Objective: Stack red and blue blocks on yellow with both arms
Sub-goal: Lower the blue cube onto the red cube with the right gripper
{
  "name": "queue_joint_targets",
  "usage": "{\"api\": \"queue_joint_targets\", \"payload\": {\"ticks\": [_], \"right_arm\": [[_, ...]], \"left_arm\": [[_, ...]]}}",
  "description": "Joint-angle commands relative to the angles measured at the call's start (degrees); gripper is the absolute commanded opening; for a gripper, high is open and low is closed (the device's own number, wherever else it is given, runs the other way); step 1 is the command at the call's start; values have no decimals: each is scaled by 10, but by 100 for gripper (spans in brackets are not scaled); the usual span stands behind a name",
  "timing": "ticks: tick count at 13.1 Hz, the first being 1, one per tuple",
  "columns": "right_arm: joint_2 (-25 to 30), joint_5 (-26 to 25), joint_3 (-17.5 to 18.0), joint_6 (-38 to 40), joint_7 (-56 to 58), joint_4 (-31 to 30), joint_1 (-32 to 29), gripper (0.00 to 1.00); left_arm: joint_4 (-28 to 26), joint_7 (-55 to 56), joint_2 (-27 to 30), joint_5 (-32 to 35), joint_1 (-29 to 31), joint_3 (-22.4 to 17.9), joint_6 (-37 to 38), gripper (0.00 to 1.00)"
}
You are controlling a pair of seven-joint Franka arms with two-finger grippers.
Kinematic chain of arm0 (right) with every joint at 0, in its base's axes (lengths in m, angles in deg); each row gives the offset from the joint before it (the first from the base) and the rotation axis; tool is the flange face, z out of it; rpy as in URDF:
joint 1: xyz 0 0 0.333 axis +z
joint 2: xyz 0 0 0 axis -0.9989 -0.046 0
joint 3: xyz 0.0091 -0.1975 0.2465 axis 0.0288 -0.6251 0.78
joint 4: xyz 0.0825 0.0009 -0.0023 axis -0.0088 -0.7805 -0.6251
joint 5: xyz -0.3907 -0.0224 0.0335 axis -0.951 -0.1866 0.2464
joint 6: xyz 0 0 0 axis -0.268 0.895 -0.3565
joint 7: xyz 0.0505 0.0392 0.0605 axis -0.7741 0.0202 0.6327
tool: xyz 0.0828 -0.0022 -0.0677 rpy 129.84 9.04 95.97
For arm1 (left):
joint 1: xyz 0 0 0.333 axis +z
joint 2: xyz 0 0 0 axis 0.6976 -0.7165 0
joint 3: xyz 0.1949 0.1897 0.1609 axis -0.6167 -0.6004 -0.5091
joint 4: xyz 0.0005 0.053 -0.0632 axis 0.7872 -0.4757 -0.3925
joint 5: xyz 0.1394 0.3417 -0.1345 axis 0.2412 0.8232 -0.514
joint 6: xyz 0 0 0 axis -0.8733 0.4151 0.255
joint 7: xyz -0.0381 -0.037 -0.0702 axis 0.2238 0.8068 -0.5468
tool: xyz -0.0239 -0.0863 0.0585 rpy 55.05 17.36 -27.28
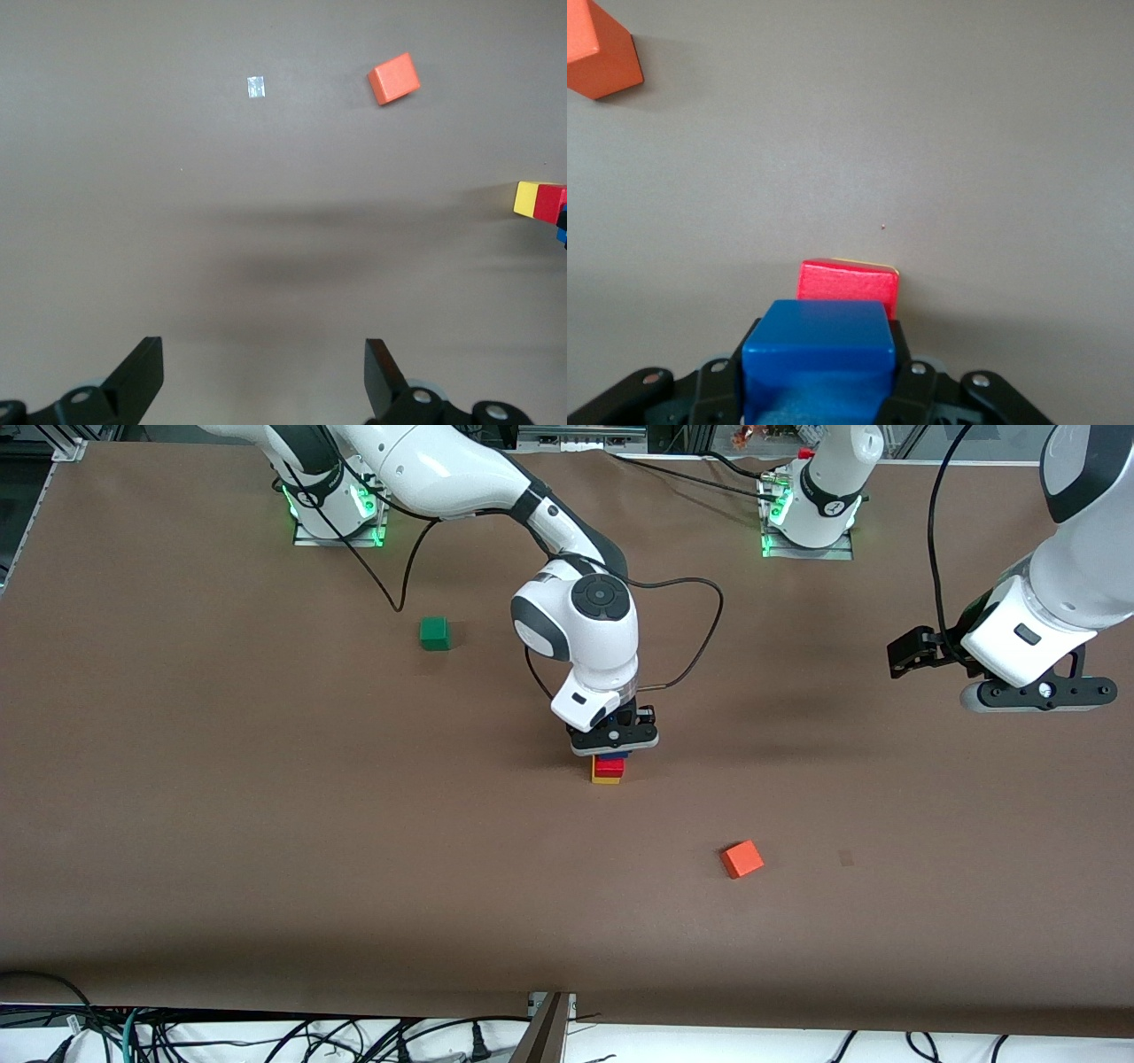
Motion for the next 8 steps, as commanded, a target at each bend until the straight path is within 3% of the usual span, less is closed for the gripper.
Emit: {"api": "queue_joint_targets", "payload": {"ticks": [1, 8], "right_arm": [[-12, -10, -7, -1, -12, 23, 7, 45], [-13, -10, -9, -11, -12, 23, 6, 67]], "left_arm": [[13, -13, -7, -18, 14, -3, 0, 100], [14, -12, -8, -21, 13, -2, 0, 100]]}}
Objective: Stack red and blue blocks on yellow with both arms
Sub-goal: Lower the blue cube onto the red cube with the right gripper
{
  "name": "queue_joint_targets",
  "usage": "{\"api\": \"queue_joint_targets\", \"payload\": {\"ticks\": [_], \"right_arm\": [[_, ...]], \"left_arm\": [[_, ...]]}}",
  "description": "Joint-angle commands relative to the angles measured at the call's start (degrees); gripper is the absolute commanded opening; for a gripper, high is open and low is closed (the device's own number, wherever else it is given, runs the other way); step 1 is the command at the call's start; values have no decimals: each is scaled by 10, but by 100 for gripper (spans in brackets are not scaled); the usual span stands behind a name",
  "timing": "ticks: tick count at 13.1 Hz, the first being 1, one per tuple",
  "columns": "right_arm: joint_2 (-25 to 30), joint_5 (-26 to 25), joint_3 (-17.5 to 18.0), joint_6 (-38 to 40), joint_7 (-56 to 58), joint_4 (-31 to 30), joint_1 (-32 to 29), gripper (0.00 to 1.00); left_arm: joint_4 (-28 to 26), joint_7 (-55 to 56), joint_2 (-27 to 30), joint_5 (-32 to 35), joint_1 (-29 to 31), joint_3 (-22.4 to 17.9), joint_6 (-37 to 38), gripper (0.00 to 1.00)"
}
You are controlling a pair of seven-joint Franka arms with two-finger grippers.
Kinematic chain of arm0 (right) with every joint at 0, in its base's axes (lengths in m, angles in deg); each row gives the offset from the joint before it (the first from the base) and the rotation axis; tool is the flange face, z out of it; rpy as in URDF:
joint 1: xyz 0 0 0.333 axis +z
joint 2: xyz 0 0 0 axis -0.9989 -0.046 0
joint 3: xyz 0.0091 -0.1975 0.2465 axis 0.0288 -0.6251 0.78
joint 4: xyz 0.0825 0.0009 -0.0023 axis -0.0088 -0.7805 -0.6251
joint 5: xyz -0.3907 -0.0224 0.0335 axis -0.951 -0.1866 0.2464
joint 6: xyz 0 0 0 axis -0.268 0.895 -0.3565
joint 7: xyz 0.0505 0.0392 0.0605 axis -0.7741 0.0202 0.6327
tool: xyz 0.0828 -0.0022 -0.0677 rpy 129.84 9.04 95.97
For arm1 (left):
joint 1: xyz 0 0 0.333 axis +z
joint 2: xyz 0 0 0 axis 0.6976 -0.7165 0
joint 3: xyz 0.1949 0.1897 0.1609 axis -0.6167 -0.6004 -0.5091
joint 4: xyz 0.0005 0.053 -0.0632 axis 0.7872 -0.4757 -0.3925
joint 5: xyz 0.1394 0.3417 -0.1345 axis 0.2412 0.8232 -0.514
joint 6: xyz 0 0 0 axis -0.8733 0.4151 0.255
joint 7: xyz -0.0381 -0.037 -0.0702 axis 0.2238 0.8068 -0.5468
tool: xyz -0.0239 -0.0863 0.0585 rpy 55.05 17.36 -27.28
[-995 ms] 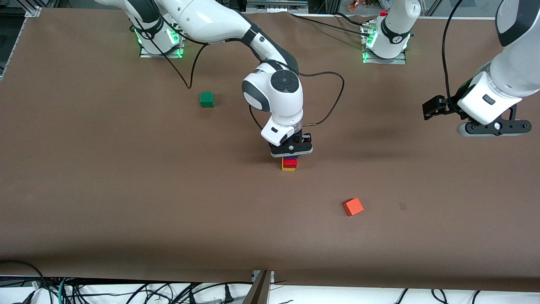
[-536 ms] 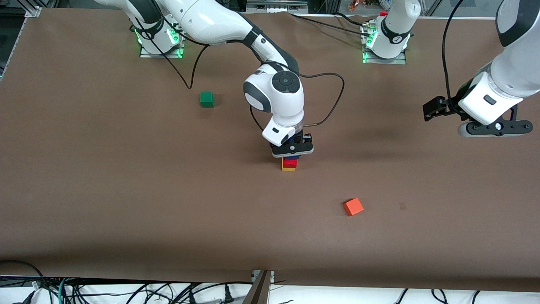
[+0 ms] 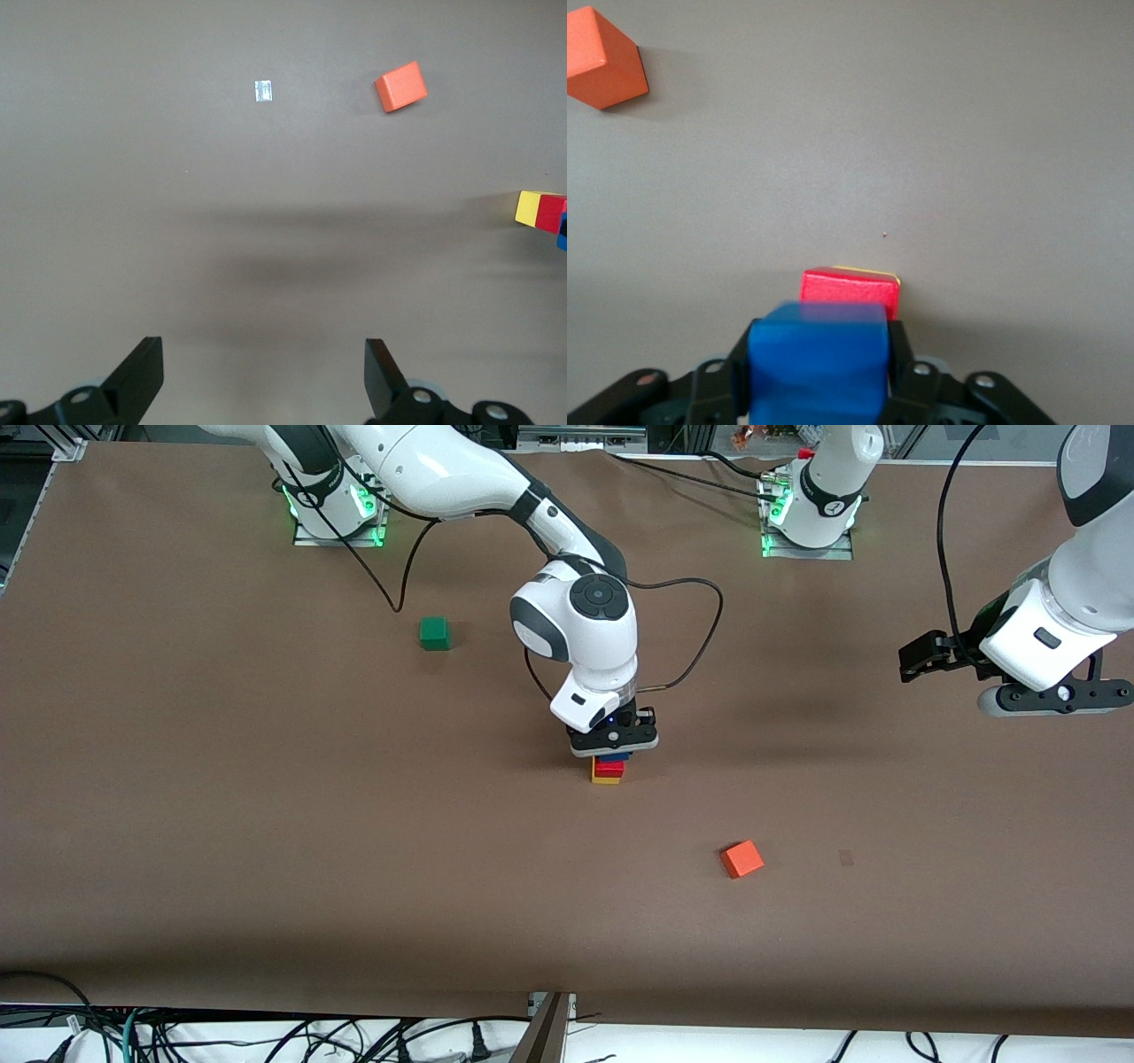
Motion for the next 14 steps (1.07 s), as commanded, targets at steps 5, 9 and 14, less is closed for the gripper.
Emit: {"api": "queue_joint_targets", "payload": {"ticks": [5, 9, 14], "right_arm": [[-11, -9, -6, -1, -11, 23, 3, 98], [5, -2, -8, 40, -19, 24, -4, 100], [95, 73, -3, 158, -3, 24, -68, 100]], "left_arm": [[14, -11, -7, -14, 3, 2, 2, 100], [14, -11, -7, -15, 3, 2, 2, 100], [15, -12, -7, -14, 2, 2, 2, 100]]}}
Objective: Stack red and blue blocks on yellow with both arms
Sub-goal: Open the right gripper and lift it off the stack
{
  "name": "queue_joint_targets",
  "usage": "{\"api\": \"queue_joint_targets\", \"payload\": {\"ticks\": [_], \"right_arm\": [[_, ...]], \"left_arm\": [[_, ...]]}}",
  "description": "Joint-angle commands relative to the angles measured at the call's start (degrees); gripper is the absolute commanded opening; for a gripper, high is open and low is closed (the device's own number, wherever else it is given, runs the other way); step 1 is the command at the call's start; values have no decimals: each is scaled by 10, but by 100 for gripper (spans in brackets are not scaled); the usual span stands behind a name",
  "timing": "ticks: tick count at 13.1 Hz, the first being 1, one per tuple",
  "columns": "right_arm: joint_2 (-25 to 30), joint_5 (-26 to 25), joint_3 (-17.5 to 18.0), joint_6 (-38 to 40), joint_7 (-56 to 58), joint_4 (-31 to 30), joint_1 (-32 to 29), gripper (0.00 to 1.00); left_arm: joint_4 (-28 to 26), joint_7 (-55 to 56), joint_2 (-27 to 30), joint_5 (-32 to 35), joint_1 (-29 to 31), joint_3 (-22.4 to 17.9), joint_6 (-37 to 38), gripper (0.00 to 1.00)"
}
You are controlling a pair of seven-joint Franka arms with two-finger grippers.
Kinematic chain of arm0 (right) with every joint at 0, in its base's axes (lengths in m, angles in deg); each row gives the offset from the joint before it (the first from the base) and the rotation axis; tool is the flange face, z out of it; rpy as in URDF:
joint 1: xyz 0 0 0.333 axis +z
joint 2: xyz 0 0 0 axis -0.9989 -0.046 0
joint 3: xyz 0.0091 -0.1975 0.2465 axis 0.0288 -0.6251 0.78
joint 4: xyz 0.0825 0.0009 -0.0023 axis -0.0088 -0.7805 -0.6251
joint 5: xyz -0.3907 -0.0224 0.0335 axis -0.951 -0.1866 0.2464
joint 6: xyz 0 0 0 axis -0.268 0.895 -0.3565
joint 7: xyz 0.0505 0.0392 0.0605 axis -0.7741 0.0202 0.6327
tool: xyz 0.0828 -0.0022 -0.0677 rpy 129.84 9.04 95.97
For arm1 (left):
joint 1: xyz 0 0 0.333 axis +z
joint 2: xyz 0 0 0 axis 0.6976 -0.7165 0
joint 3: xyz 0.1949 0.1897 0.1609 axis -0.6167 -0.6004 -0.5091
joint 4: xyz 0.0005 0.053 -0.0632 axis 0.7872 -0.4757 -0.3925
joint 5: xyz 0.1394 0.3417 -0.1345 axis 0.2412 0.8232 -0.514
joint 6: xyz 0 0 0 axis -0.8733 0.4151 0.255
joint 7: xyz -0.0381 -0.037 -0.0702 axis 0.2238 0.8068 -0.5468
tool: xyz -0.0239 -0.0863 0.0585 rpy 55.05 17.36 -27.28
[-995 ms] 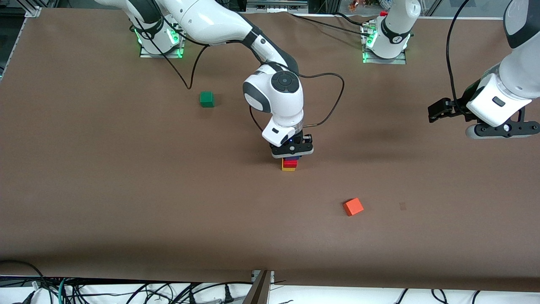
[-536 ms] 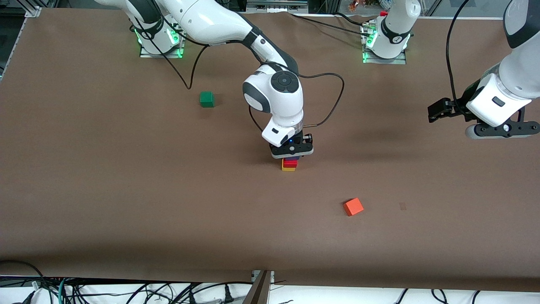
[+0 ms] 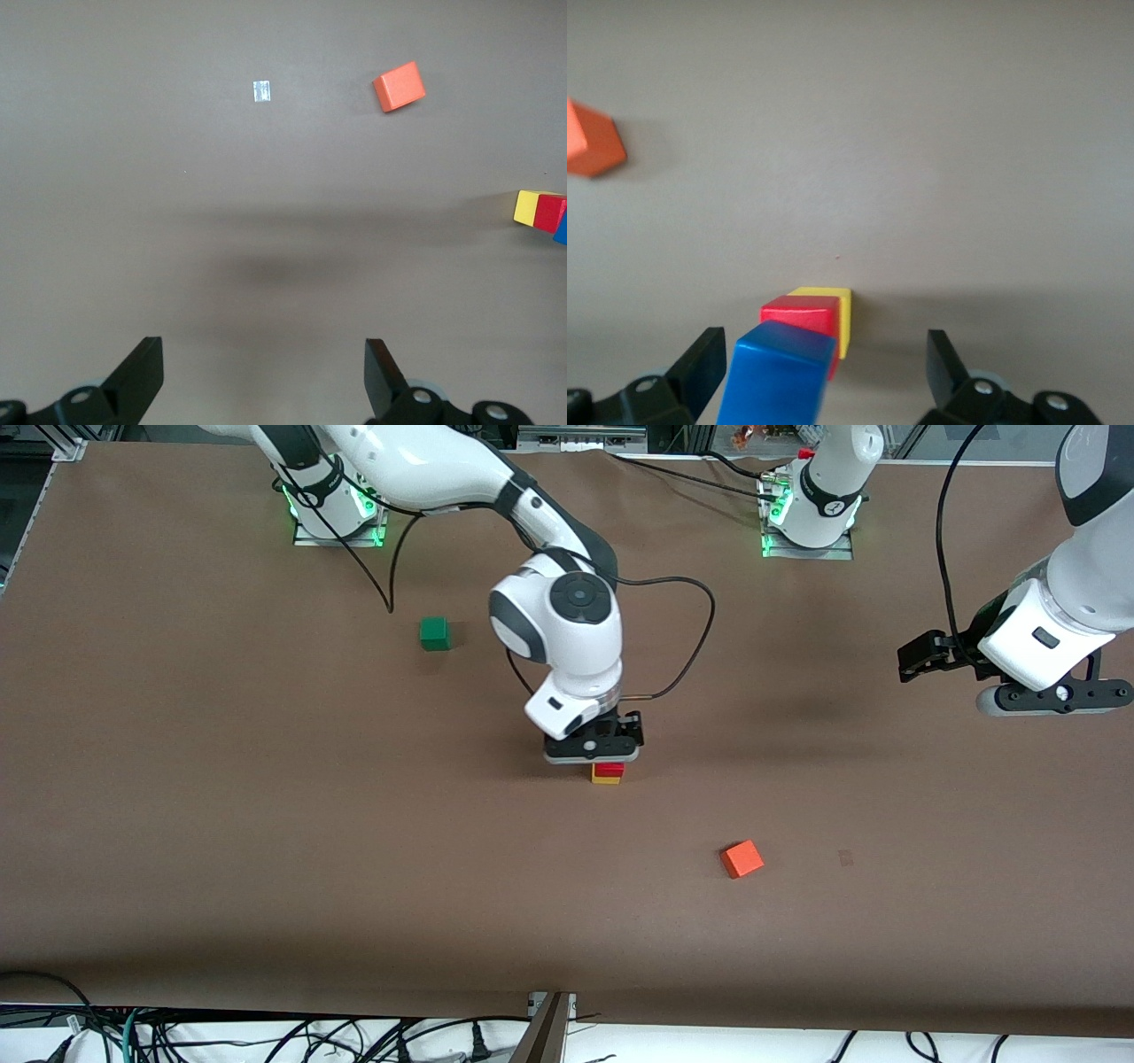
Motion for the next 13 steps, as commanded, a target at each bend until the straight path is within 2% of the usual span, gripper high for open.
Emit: {"api": "queue_joint_targets", "payload": {"ticks": [1, 3, 5, 7, 9, 12, 13], "right_arm": [[70, 36, 8, 85, 22, -10, -40, 100], [94, 59, 8, 123, 35, -10, -54, 100], [111, 61, 6, 159, 65, -10, -68, 100], [133, 68, 8, 205, 115, -10, -106, 100], [175, 117, 1, 260, 191, -15, -151, 100], [230, 121, -14, 365, 249, -35, -195, 100], [259, 121, -33, 386, 266, -56, -196, 100]], "left_arm": [[14, -11, -7, -12, 2, 1, 2, 100], [15, -10, -9, -11, -1, 1, 2, 100], [27, -7, -10, -13, 1, 1, 3, 100], [28, -6, -10, -14, 2, 1, 3, 100], [28, -5, -10, -15, 2, 1, 3, 100], [28, -5, -11, -14, 2, 1, 3, 100], [28, -5, -11, -13, 2, 1, 3, 100]]}}
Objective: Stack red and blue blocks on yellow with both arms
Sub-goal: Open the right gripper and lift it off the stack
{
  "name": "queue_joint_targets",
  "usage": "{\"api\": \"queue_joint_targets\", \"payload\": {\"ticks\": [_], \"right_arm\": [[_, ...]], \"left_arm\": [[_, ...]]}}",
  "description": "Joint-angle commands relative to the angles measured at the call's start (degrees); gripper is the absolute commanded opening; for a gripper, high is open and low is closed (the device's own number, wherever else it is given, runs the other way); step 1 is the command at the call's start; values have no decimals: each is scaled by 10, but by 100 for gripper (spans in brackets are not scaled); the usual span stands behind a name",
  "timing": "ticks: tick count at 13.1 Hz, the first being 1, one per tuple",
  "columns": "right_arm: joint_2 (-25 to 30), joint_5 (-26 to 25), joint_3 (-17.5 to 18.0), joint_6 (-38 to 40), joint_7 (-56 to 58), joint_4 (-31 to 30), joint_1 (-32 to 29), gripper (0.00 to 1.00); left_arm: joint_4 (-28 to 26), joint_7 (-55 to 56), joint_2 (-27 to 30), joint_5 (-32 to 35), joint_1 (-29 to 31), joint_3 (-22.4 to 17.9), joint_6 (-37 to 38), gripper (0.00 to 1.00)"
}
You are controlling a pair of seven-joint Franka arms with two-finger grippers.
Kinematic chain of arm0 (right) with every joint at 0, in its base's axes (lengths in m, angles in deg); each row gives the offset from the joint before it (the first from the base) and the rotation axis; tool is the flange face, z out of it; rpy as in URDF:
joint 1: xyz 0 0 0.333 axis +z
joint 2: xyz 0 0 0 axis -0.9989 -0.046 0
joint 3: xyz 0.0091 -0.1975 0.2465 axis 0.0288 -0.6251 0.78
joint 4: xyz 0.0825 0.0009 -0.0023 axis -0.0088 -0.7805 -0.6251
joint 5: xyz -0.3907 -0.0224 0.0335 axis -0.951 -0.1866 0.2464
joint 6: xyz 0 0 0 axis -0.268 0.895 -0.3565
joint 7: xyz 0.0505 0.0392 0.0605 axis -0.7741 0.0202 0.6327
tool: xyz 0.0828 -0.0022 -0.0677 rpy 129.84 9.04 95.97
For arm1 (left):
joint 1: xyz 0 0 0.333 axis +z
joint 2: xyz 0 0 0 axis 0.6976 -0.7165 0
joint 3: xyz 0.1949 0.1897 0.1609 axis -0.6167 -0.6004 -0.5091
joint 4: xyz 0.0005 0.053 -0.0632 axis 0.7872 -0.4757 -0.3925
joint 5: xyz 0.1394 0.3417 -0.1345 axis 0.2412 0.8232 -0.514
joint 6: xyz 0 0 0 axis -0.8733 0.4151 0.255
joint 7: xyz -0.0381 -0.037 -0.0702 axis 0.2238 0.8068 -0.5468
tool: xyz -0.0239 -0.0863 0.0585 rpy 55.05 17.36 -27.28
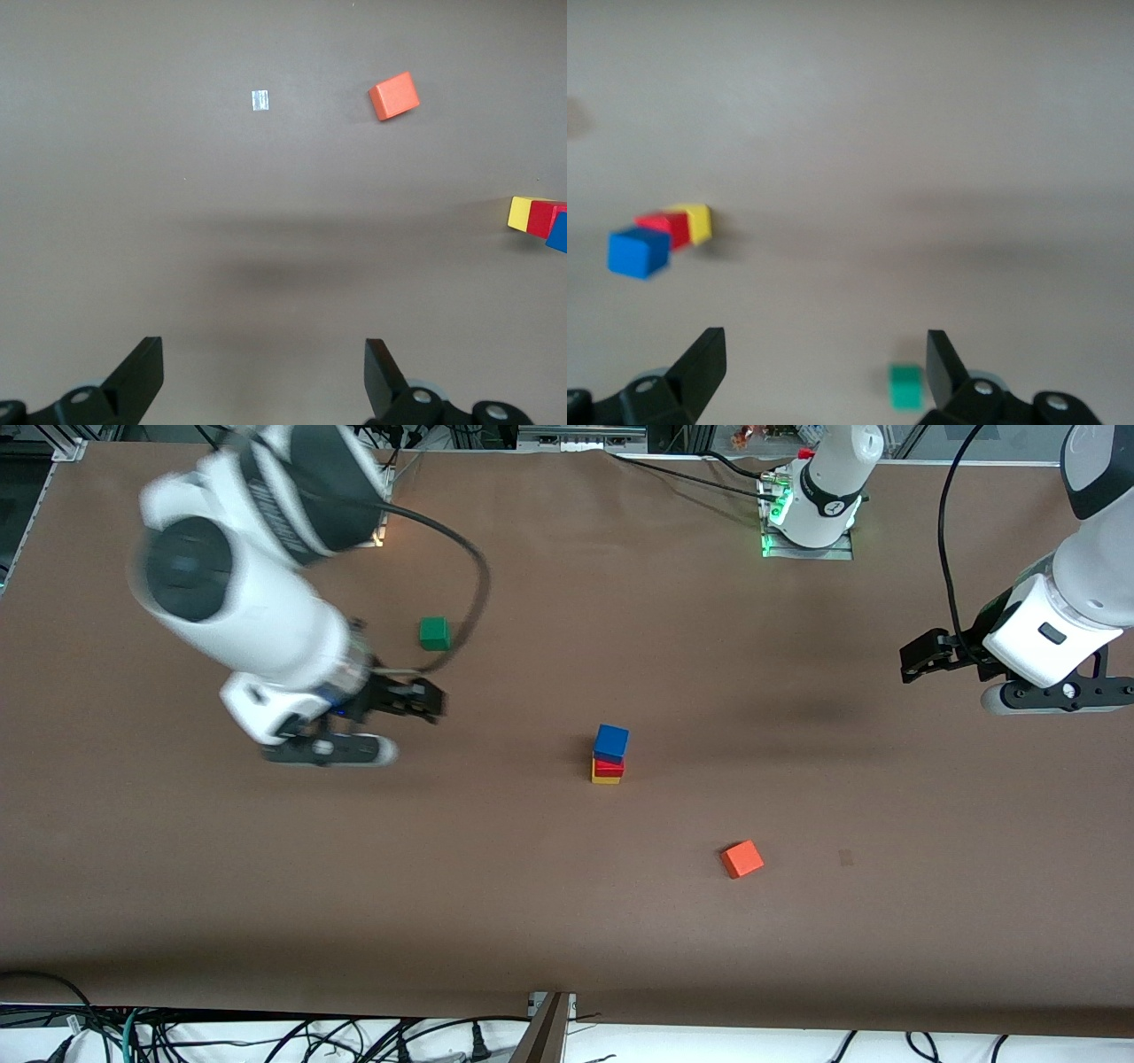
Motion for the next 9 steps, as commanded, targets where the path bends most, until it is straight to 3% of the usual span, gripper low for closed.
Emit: {"api": "queue_joint_targets", "payload": {"ticks": [1, 3, 5, 8, 9], "right_arm": [[100, 8, -38, 43, 57, -96, -3, 100], [178, -3, -65, 40, 114, -187, -2, 100], [221, -35, -72, 31, 145, -239, -4, 100], [242, -39, -59, 13, 210, -274, -57, 100], [243, -39, -39, 11, 227, -277, -86, 100]], "left_arm": [[18, -5, -10, -13, 2, 1, 4, 100], [18, -5, -10, -12, 3, 1, 4, 100], [18, -5, -12, -14, 2, 1, 4, 100], [19, -7, -16, -13, 3, 1, 4, 100], [19, -8, -16, -13, 4, 1, 4, 100]]}}
